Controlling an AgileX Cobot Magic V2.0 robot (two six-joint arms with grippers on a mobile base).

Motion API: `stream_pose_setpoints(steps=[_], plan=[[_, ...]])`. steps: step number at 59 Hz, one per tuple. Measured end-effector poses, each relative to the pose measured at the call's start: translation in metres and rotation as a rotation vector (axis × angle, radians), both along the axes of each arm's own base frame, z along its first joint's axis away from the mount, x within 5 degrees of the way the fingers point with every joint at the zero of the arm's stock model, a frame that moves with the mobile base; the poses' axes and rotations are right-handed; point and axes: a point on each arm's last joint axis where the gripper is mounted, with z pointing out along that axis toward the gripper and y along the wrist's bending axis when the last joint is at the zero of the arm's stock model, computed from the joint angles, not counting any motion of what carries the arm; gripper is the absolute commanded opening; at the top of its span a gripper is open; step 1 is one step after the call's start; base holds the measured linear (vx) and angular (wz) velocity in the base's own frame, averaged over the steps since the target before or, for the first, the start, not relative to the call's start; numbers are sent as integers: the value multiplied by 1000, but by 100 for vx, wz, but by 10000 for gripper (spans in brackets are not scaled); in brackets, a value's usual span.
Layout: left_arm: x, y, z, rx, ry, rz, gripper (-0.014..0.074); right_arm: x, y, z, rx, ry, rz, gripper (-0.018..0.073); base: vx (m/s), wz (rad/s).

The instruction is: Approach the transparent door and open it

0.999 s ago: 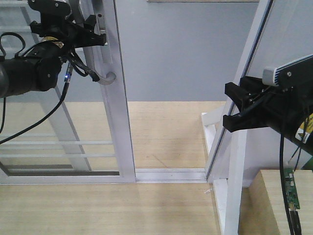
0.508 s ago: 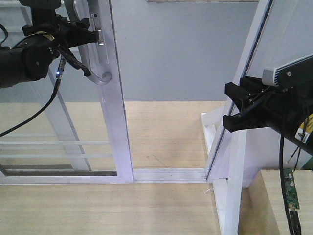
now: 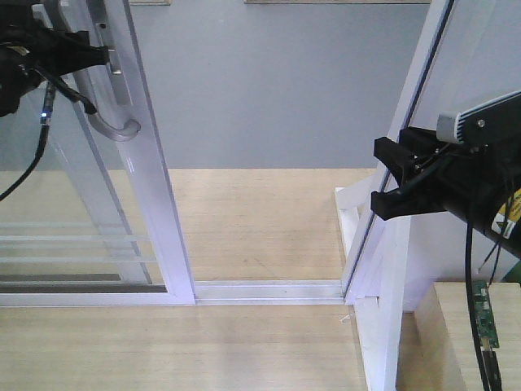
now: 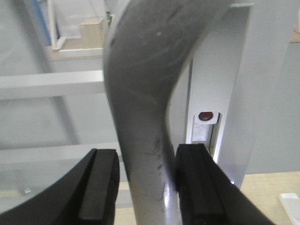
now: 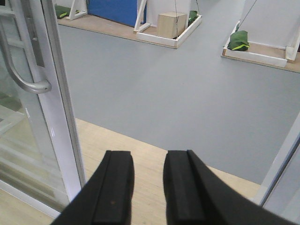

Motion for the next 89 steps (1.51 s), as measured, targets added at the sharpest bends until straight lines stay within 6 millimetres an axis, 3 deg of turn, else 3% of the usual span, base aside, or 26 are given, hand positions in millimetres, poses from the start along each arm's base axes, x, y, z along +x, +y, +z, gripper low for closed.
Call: stream_pose_setpoints(steps=[11,21,38,53,62,79,89], plan=[[-16,18,19,-40,65,21,376,0,0,0,0,0,0,263,0,0],[-46,4,48,24,151,-86,376,0,0,0,0,0,0,263,0,1],[-109,4,92,102,220,-150,376,0,0,0,-1,1,0,263,0,0],[-185,-2,90,-73,204,-174,376,0,0,0,-2,4,-2,263,0,0],[-215,-4,90,-117,179,-188,376,0,0,-1,-3,5,-2,263,0,0],[-228,-4,97,-123,148,-196,355,0,0,-1,-2,6,-2,263,0,0],[-237,-4,85,-129,165,-195,149,0,0,-1,-2,6,-2,263,0,0]])
